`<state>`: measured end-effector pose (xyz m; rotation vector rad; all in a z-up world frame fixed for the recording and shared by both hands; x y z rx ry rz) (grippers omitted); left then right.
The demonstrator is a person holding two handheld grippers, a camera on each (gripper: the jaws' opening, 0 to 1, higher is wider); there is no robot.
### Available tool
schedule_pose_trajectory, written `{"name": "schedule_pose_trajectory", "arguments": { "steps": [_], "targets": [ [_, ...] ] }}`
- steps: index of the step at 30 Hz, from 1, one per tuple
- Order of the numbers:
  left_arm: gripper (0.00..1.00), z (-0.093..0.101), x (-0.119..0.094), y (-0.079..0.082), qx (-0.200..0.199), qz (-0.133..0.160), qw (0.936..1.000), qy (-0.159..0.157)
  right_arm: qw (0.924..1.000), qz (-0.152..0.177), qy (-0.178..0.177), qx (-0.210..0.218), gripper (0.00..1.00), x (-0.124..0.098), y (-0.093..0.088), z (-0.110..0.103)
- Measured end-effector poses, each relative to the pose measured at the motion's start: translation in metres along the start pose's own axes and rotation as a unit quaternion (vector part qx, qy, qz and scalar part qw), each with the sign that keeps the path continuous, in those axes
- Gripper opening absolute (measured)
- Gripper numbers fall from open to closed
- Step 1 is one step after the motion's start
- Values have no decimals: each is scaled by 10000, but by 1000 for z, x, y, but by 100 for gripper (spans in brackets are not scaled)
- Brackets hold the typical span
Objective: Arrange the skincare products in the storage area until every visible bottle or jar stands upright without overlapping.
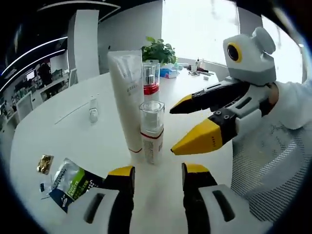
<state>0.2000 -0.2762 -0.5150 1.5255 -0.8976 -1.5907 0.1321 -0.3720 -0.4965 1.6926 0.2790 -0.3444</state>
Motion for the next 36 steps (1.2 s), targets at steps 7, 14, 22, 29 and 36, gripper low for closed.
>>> {"name": "schedule_pose_trajectory", "arguments": {
  "steps": [7, 14, 22, 29, 36],
  "targets": [
    [46, 2, -21, 2, -269, -25, 9996, 53, 9990, -18, 303, -334, 72, -8, 5, -7],
    [61, 3, -41, -1, -542, -198, 9983, -35, 9970, -1, 594, -496, 81, -18, 13, -14],
    [70, -2, -66, 1, -695, -90, 9975, 127, 9943, -110, 808, -693, 92, -25, 14, -17],
    [78, -10, -89, 6, -743, 82, 9965, 373, 9925, -106, 924, -795, 99, -34, 17, -19],
    [81, -12, -104, 7, -731, 214, 9954, 576, 9915, -113, 998, -831, 99, -39, 19, -17]
  ]
}}
Point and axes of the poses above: the point that each gripper's makers call its tool centre point, and the gripper's own axes: x roughly forward along the fingers, z roughly to its right, y roughly out of its top, the point moved 6 cm from there along -x, roughly backward along the fingers, and after that the axes turned 6 degrees about z, right-handed, at the moved point
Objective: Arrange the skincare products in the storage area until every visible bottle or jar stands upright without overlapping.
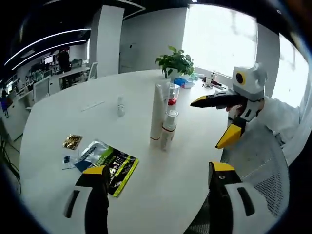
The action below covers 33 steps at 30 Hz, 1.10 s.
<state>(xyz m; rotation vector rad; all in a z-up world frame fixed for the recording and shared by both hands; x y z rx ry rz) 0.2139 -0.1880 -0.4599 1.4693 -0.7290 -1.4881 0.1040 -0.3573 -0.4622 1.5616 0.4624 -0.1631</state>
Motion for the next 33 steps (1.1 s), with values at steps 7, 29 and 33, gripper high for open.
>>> {"name": "schedule_pose_trajectory", "arguments": {
  "steps": [7, 29, 33],
  "targets": [
    [87, 4, -11, 0, -62, 71, 9999, 79, 9999, -36, 110, -95, 99, -8, 2, -1],
    [99, 19, -16, 3, -159, 239, 9995, 116, 9996, 57, 197, -195, 99, -18, 6, 1],
    [99, 19, -15, 2, -161, 220, 9995, 170, 9996, 64, 179, -205, 99, -21, 5, 4]
  ]
}}
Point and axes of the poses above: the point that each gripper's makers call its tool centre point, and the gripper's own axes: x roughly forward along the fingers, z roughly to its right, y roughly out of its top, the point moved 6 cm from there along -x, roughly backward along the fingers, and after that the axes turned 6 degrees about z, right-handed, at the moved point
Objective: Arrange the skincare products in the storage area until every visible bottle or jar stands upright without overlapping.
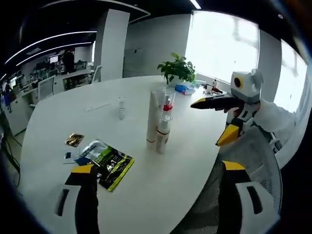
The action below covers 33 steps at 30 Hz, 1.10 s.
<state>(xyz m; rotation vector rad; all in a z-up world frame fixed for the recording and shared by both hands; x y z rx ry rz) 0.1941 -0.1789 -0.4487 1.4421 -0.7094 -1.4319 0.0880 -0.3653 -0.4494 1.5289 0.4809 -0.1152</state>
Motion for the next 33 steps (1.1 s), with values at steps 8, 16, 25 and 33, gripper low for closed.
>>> {"name": "schedule_pose_trajectory", "arguments": {
  "steps": [8, 16, 25, 33],
  "targets": [
    [99, 4, 5, 0, -81, 39, 9999, 99, 10000, 41, -1, -37, 99, -7, 3, 10],
    [99, 11, 9, -1, -187, 99, 9995, 224, 9999, 1, 33, -148, 99, -13, 3, 24],
    [99, 25, 14, -1, -340, 173, 9983, 447, 9991, -81, 239, -342, 99, -18, 2, 40],
    [99, 36, 18, -1, -468, 321, 9962, 658, 9966, -125, 467, -668, 99, -19, 8, 56]
  ]
}}
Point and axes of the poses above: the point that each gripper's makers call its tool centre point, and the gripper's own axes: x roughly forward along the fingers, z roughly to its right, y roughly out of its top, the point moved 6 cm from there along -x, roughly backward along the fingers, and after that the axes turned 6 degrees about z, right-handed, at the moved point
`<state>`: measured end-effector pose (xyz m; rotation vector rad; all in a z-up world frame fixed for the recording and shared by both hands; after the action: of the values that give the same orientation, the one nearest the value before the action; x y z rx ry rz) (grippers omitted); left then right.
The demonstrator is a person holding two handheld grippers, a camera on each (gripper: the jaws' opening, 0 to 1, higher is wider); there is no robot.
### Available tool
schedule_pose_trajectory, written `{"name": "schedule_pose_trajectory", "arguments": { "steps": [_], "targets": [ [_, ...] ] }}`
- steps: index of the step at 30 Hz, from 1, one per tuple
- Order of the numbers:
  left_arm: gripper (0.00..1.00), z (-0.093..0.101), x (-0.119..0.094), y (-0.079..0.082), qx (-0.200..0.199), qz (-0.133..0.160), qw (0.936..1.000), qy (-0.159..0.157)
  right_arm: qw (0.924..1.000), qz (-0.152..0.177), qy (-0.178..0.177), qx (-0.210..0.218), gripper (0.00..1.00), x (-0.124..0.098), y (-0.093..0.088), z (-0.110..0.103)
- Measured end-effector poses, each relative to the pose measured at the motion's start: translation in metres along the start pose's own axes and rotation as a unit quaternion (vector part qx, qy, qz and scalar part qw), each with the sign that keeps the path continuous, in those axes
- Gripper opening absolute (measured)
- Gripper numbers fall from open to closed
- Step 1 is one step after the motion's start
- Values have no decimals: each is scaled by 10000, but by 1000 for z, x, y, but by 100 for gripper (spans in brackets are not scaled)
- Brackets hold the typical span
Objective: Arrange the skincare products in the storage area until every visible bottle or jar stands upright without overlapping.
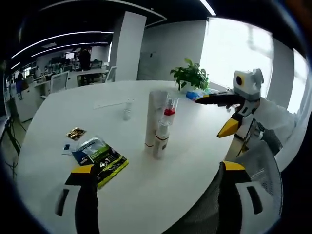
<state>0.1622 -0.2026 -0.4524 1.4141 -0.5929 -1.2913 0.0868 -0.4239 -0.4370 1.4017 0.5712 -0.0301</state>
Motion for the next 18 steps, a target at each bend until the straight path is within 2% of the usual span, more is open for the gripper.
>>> {"name": "schedule_pose_trajectory", "arguments": {
  "steps": [8, 18],
  "targets": [
    [99, 9, -3, -7, -110, -14, 9997, 214, 9985, -167, 164, -491, 99, 4, 6, 30],
    [99, -2, -11, -8, -242, -52, 9985, 483, 9942, -326, 236, -995, 97, 12, 17, 72]
  ]
}}
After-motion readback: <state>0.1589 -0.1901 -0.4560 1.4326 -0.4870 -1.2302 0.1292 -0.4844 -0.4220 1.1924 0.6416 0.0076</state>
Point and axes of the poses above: the point that each gripper's makers call its tool centre point, and the gripper's own axes: x roughly forward along the fingers, z roughly to its right, y roughly out of its top, the point moved 6 cm from there along -x, roughly backward along the fingers, and after that the axes turned 6 degrees about z, right-handed, at the moved point
